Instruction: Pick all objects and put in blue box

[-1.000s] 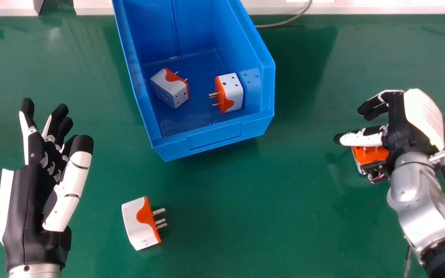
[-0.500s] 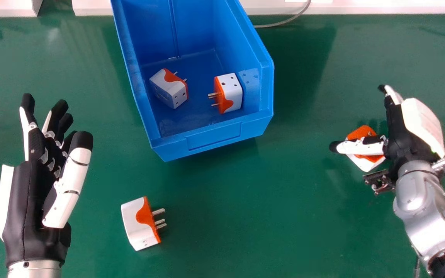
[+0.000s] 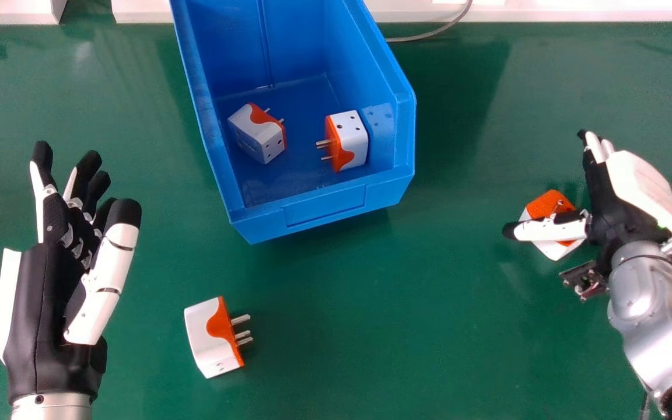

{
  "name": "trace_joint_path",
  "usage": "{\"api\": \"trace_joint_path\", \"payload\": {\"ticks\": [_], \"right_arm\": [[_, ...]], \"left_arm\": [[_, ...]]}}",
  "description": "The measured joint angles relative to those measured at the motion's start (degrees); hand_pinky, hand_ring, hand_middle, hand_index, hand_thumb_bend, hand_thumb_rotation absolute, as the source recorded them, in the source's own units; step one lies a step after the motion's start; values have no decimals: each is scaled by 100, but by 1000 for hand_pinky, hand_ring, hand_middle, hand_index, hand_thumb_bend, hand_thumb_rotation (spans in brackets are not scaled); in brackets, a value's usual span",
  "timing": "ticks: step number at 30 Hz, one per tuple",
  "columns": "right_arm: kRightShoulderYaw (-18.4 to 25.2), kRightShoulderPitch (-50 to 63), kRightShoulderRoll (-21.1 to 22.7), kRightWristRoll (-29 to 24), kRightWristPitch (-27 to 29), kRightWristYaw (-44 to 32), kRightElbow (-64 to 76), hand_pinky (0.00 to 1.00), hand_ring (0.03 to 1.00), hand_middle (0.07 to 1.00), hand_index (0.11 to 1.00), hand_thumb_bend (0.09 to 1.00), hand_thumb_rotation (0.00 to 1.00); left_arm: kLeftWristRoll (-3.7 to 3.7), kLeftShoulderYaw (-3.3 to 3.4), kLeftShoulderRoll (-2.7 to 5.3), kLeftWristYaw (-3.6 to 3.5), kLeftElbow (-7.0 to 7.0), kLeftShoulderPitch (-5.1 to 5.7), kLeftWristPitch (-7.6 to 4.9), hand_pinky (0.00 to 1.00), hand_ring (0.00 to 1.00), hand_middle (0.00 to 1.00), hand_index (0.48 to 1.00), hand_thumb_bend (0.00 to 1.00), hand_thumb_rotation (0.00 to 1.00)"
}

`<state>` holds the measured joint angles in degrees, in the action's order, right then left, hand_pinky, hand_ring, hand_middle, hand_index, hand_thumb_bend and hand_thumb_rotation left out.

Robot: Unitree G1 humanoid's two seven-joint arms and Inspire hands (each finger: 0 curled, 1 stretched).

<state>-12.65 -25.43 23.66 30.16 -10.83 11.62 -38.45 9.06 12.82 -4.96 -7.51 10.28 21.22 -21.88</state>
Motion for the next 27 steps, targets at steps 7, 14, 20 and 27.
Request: {"api": "trace_joint_path", "payload": {"ticks": [7, 14, 20, 27], "right_arm": [[-158, -323, -60, 16, -124, 41, -422, 755, 873, 899, 873, 759, 149], [-317, -654, -144, 12, -23, 204, -963, 526, 651, 753, 763, 711, 58], [-608, -964, -257, 183, -26, 484, -1403, 348, 426, 516, 603, 564, 1], [-580, -971, -367, 134, 114, 683, -1610, 348, 446, 490, 512, 507, 3]], "left_arm": [[13, 6, 0, 3, 129, 96, 21, 928, 956, 954, 932, 532, 615], [56, 54, -1, 10, 283, 157, 145, 922, 948, 946, 917, 558, 607], [91, 81, 0, 10, 449, 241, 250, 924, 949, 946, 917, 568, 610], [137, 100, 0, 10, 640, 316, 388, 913, 948, 945, 913, 528, 593]]}}
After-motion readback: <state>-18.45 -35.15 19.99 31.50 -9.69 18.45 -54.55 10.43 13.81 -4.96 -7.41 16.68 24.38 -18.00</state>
